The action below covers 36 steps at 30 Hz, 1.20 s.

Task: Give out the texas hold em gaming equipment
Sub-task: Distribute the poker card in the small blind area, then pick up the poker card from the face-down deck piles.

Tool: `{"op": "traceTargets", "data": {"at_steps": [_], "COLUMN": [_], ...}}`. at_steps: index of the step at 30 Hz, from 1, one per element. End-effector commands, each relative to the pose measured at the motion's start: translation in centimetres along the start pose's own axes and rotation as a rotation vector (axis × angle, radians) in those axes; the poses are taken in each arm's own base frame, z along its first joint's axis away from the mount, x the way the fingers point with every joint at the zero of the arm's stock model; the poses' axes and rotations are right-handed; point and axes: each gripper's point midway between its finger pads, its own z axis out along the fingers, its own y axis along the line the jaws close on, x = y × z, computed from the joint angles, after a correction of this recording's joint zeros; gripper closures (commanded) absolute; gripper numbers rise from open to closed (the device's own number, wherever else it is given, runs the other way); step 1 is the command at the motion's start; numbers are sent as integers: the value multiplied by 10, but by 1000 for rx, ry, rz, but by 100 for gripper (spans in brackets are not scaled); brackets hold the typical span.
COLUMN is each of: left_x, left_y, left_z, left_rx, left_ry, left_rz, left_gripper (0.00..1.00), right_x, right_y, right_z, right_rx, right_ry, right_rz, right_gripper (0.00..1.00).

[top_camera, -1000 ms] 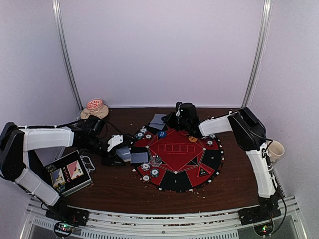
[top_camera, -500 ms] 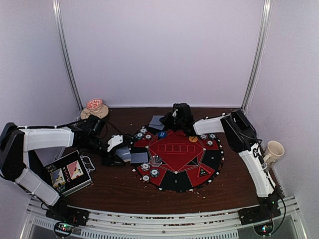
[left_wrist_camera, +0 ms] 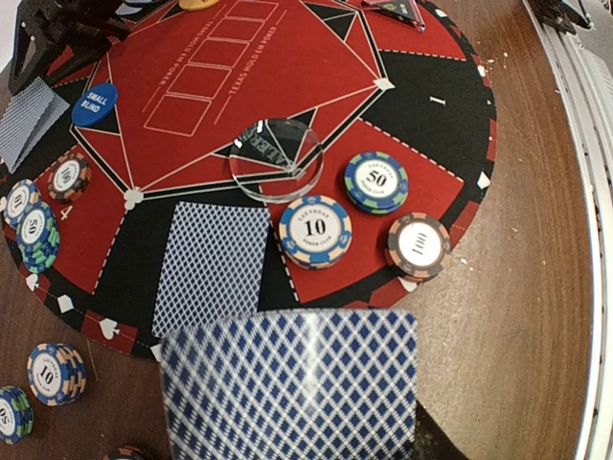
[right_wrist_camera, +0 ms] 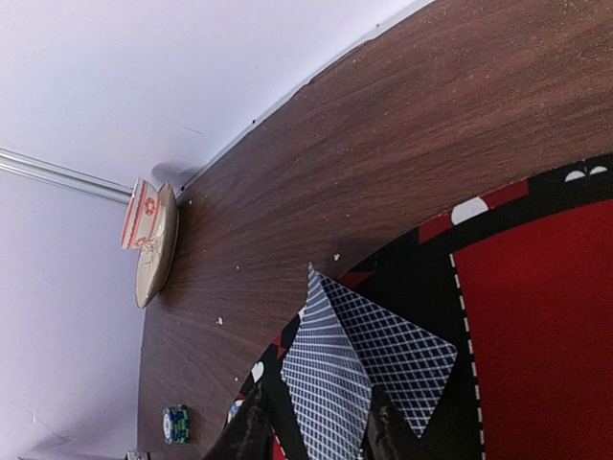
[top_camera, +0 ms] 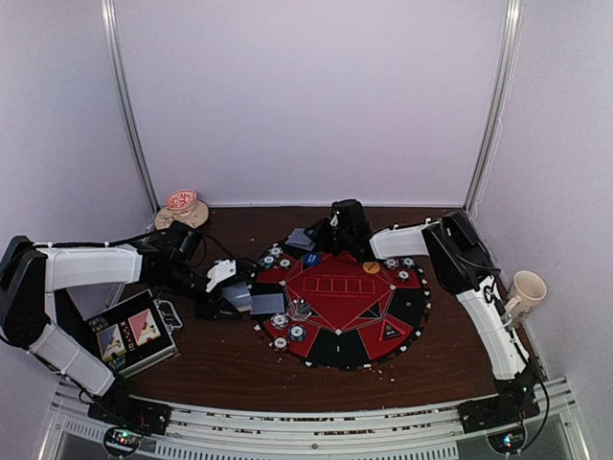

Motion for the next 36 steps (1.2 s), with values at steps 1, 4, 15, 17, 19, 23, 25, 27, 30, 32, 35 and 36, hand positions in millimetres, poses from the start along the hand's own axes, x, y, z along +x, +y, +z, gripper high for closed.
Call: {"op": "traceTargets", "data": {"at_steps": [1,4,15,17,19,23,25,27,30,32,35,36], "left_x": [-5,-5,-6,-5,-5,-5,-5,-6,-6,-6,-7,-7], "left_y": [-1,-1,-1,-1,0,0,-1,-1,-1,0,0,1], "left_z": [-1,-1,-1,-1,-1,-1,-2,-2,-2,-2,-3,-4], "left_rx": [6,8,6,6,5,5,4,3,3,0,-6,-8], "left_ry": [-28,-28,-28,-27,-28,-27,-28,-30,-28,-28,-29,-28], "left_rz": [24,23,24,23,24,23,24,26,26,27,27,28], "left_gripper": [55,55,55,55,55,55,55,55,55,55,55,55], "right_x": [-8,-12,-29,-32,-30,2,27,55,100,131,170,180], "right_y": [-7,-5,11,23,36,71,92,109,130,141,156,158], "right_z": [-1,-7,-36,-44,-53,-75,-88,-101,-119,-129,-137,-138], "right_rx": [46,68,125,105,86,9,-70,-145,-258,-322,-384,-390], "right_ry": [-12,-22,-58,-61,-59,1,42,91,178,244,309,325], "right_rz": [-20,-35,-113,-127,-151,-234,-268,-288,-311,-319,-334,-338], "right_gripper": [64,57,38,36,33,26,23,21,21,21,21,21]}}
